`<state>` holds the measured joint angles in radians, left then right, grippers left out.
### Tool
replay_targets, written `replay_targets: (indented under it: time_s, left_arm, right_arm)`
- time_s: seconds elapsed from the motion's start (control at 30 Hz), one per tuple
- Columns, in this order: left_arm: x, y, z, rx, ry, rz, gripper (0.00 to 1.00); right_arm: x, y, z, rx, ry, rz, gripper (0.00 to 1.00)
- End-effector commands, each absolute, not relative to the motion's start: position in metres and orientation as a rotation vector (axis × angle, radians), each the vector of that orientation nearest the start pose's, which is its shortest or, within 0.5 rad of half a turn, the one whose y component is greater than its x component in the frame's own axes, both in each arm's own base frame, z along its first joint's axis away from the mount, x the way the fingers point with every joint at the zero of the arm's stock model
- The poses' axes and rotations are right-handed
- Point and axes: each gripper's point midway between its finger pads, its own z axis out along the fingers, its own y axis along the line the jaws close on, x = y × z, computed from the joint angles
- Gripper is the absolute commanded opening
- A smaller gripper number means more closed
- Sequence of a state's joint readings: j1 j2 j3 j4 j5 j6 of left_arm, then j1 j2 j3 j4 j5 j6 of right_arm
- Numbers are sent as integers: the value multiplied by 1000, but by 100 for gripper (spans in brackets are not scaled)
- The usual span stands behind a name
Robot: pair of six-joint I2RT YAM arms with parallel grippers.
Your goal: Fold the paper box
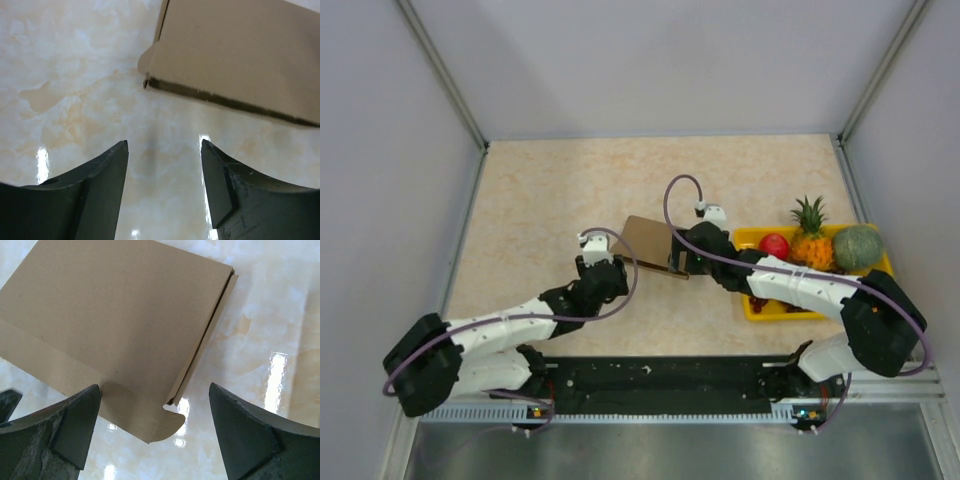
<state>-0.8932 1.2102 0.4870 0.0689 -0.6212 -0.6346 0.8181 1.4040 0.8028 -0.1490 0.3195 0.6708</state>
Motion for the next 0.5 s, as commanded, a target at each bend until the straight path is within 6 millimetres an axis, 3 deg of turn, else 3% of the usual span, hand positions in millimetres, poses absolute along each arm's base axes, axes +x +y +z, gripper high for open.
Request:
replay_targets:
  time_s: [0.0, 0.07, 0.1, 0.23, 0.27, 0.37, 0.43, 0.47]
  left_arm:
    - [217, -191, 84, 57, 2188, -401, 66]
    - [205, -188, 91, 103, 2197, -440, 70]
    - [201, -190, 107, 102, 2171, -523, 75]
    - [195, -198, 151, 124, 2152, -704, 77]
    - [202, -201, 166, 113, 2132, -719, 77]
    - [231, -195, 177, 94, 2132, -655, 77]
    - [247, -190, 173, 108, 2170, -592, 76]
    - [261, -185, 158, 92, 2221, -547, 75]
  right_arm:
    - [287, 260, 94, -38, 2259, 406, 89]
    - [288, 261, 92, -50, 2266, 402, 88]
    - [288, 261, 88, -54, 2273, 394, 89]
    - [288, 260, 84, -67, 2276, 382, 88]
    - [288, 260, 85, -71, 2275, 383, 89]
    - [287, 262, 85, -83, 2278, 389, 88]
    - [284, 262, 84, -93, 2286, 399, 88]
    - [283, 262, 83, -96, 2290, 402, 88]
